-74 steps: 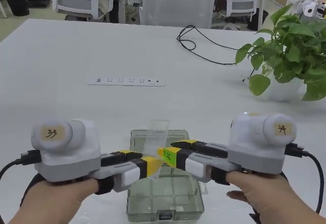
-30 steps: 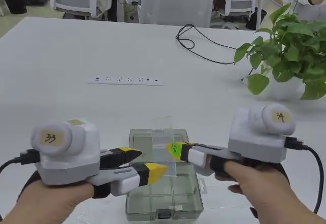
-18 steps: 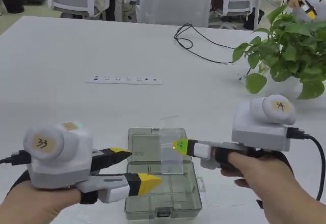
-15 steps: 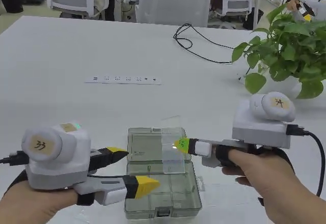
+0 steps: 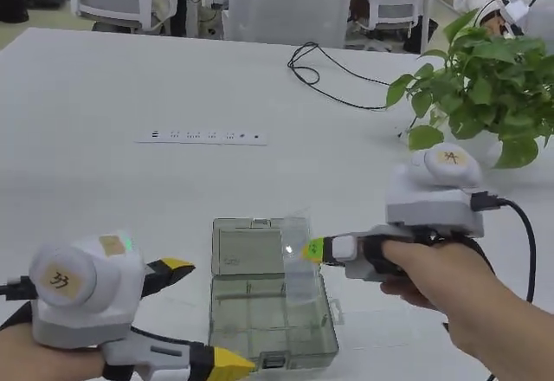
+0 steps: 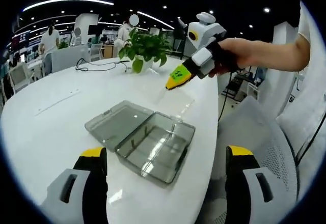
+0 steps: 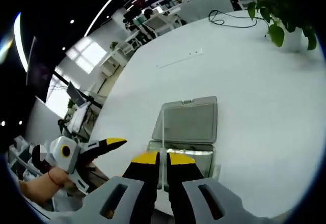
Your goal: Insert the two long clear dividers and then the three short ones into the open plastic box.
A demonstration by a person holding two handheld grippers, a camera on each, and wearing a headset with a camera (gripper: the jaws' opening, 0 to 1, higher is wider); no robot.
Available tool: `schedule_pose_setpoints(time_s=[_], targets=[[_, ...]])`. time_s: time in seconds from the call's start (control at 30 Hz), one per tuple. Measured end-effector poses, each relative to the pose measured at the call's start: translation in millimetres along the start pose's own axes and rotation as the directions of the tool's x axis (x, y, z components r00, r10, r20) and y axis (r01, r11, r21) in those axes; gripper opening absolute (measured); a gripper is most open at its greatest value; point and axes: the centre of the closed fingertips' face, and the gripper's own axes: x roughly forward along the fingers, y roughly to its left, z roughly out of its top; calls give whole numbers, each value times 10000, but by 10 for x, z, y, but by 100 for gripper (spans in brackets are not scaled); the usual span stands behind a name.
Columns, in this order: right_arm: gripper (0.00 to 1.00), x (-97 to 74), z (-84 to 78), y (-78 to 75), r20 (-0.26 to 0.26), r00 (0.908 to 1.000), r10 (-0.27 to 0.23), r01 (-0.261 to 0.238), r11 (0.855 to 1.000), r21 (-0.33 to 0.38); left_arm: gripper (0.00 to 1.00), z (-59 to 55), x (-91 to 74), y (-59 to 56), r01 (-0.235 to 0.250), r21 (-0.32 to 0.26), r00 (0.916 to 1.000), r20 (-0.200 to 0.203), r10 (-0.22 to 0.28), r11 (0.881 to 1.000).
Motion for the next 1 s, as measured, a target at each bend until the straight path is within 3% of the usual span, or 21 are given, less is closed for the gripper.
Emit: schedule_pose_setpoints(time_s=[0.2,0.43,1.0], targets=[[7,46,-65,-82,-670,9964,-518,523,9986,53,100,-99,-19,16,174,293,9995,-266,-166,9994],[7,94,-205,-206,-1537,9824,-1063,1137,9927,399,100,-105,-9,54,227,346,9993,-288,-217,9991],[7,235,-456,-318,-2505,9541,-1639,1956,9748,1071,100,-146,23,43,621,339,9978,-233,-613,9975]])
